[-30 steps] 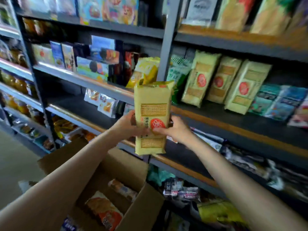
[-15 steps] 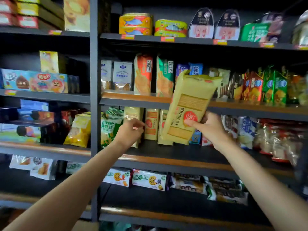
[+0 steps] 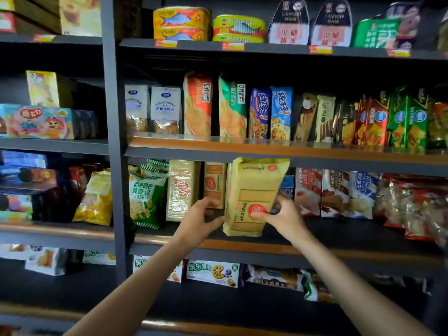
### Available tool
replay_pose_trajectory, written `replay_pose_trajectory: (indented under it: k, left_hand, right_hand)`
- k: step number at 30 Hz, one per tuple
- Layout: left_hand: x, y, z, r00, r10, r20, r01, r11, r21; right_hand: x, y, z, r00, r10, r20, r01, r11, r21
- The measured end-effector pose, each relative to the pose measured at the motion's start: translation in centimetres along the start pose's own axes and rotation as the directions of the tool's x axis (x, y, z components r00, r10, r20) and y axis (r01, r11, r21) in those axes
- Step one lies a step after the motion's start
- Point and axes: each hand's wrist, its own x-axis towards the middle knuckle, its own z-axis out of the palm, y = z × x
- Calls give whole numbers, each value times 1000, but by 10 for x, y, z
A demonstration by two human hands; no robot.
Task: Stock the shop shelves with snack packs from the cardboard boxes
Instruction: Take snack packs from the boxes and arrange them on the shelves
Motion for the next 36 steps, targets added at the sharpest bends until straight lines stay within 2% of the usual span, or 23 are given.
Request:
replay_pose_trajectory:
  k: [2,5,8,10,12,16,20,21,24,26,29,32,36]
  left_hand:
    - [6,-25,4,1000,-22,6,21,992,125]
    - [24,-66,1,995,-100,-7,97,939,329]
    - [50,-94,-7,984,-146,-99,175,879,444]
    - [67,-106,-10,979,-137,-149,193,850,489]
    - [82,-119,-9,968,-166,-188,237,854,464]
    - [100,-144,-8,933,-279,-228,337,899,279]
    - [109,-163,-8,918,-330,-219,370,912,176]
    - [109,-165,-8,905,-329,-270,371,921,119]
    - [104,-163,-14,810,-314,-495,348,937,-25]
    - [97,-162,-19,795,-220,-565,287,957,32]
    - [87,-165,-27,853,-39,-521,168,965,203]
    - [76,-170,-29,893,-29,-449,170,946,276]
    - [64,-168,-29,919,-74,-388,220,912,347]
  right_hand:
    - [14,17,17,995,-81,49,85,993,-85]
    - [35,38,45,983,-163,88,172,978,-116]
    - [58,59,72,990,-135,38,138,985,-104]
    - [73,68,86,990,-115,83,126,983,-137]
    - [85,69,97,986,-115,120,140,965,-222]
    - [106,61,120,980,-43,192,106,939,-328]
    - [127,48,140,941,104,321,-46,982,-182]
    - [131,45,148,937,135,322,-88,984,-156]
    - [138,37,179,934,221,280,-216,975,-49]
    - [140,34,201,934,260,245,-272,962,15]
    - [142,28,226,943,262,207,-254,965,-66]
    - [139,22,237,966,189,176,-163,975,-151]
    - [133,22,236,964,182,195,-146,972,-183]
